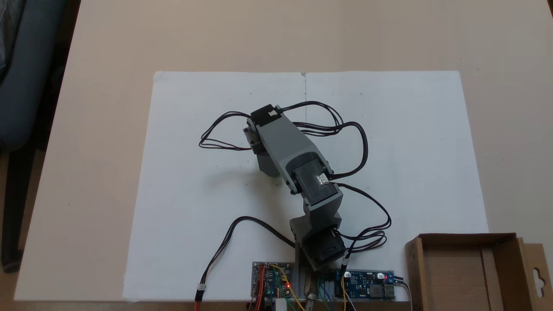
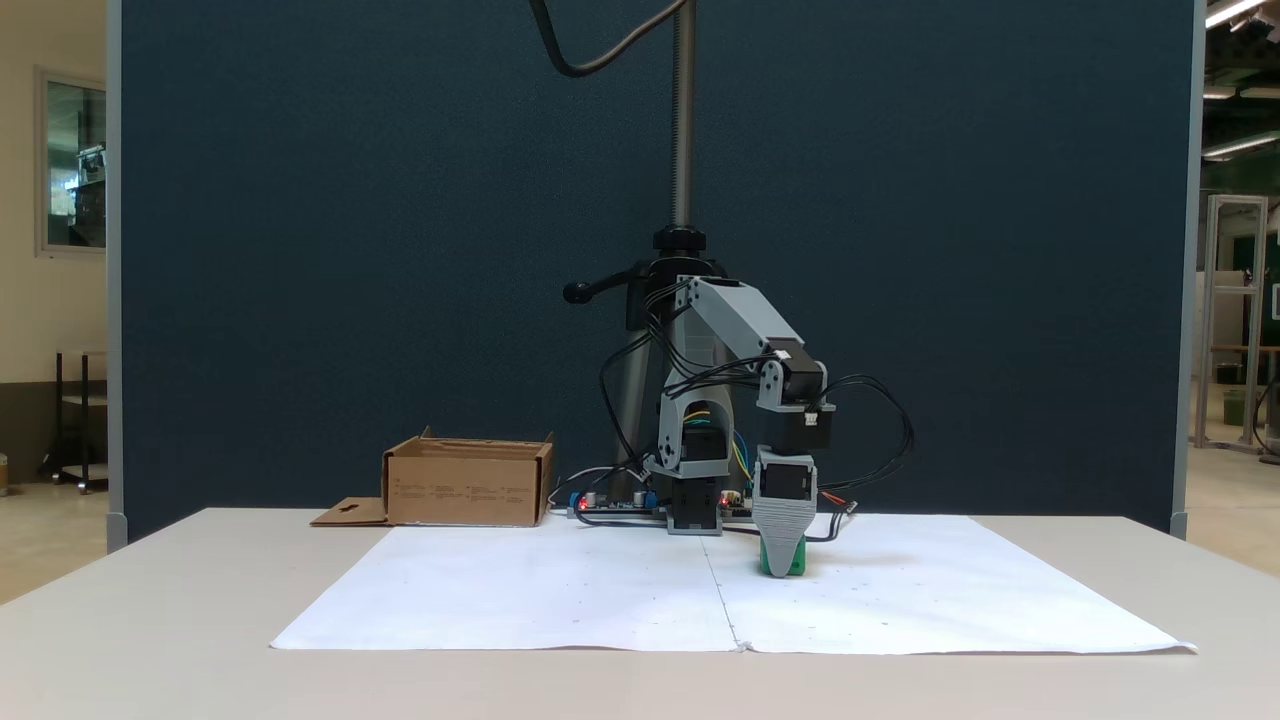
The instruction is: Grasp a green dice and put it in the bin.
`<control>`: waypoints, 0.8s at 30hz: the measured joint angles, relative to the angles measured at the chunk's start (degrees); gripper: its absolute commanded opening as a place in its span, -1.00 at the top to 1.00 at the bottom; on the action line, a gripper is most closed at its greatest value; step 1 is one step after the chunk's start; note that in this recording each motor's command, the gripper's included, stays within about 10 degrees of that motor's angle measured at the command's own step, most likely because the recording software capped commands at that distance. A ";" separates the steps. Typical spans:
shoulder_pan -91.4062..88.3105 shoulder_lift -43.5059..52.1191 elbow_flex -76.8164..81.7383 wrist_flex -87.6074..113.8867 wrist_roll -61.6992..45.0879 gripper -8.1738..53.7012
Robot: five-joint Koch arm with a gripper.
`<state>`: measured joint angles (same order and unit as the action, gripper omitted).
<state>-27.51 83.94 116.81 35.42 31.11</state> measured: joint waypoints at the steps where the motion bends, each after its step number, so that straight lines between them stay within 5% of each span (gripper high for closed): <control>1: 0.09 0.00 0.00 0.00 0.00 0.36; 17: 17.67 0.09 -38.23 29.71 -3.52 0.36; 24: 22.15 0.09 -43.33 40.43 -4.92 0.36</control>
<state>-5.36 84.02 73.48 75.85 26.19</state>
